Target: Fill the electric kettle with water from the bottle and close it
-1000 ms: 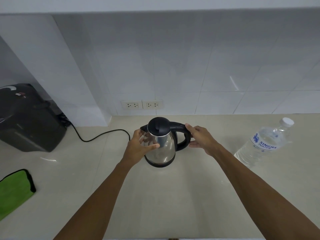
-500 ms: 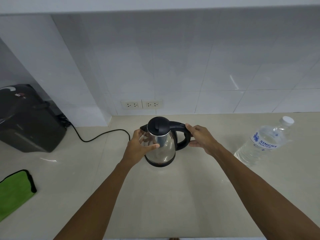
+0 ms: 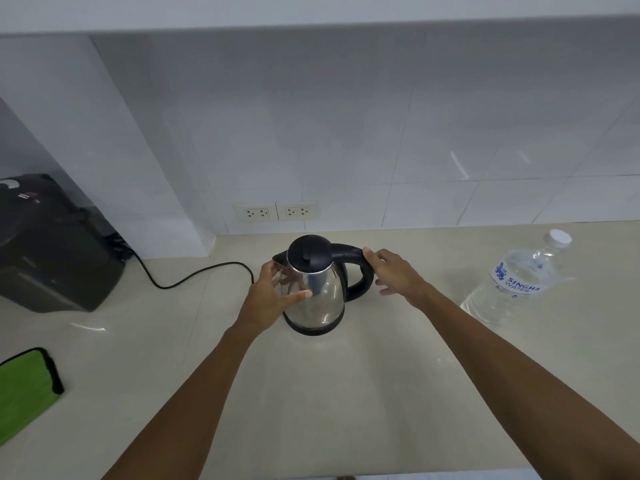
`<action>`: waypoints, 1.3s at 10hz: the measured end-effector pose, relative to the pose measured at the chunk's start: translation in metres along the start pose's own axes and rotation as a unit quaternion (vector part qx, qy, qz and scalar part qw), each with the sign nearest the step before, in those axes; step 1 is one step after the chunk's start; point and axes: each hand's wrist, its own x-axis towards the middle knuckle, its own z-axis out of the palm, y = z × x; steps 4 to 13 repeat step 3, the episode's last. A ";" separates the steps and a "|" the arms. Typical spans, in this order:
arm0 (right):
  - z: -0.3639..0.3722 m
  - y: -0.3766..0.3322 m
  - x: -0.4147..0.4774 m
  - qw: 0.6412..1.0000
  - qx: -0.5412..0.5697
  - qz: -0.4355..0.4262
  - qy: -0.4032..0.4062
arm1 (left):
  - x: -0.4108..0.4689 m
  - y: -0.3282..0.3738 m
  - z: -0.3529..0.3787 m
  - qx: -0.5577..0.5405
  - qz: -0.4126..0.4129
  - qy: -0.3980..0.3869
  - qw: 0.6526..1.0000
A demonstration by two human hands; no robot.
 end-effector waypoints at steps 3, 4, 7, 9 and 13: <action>-0.008 -0.034 -0.035 0.972 -0.222 -0.080 0.016 | -0.022 0.038 -0.027 0.197 0.001 -0.018 0.980; -0.008 -0.034 -0.035 0.972 -0.222 -0.080 0.016 | -0.022 0.038 -0.027 0.197 0.001 -0.018 0.980; -0.008 -0.034 -0.035 0.972 -0.222 -0.080 0.016 | -0.022 0.038 -0.027 0.197 0.001 -0.018 0.980; -0.008 -0.034 -0.035 0.972 -0.222 -0.080 0.016 | -0.022 0.038 -0.027 0.197 0.001 -0.018 0.980; -0.008 -0.034 -0.035 0.972 -0.222 -0.080 0.016 | -0.022 0.038 -0.027 0.197 0.001 -0.018 0.980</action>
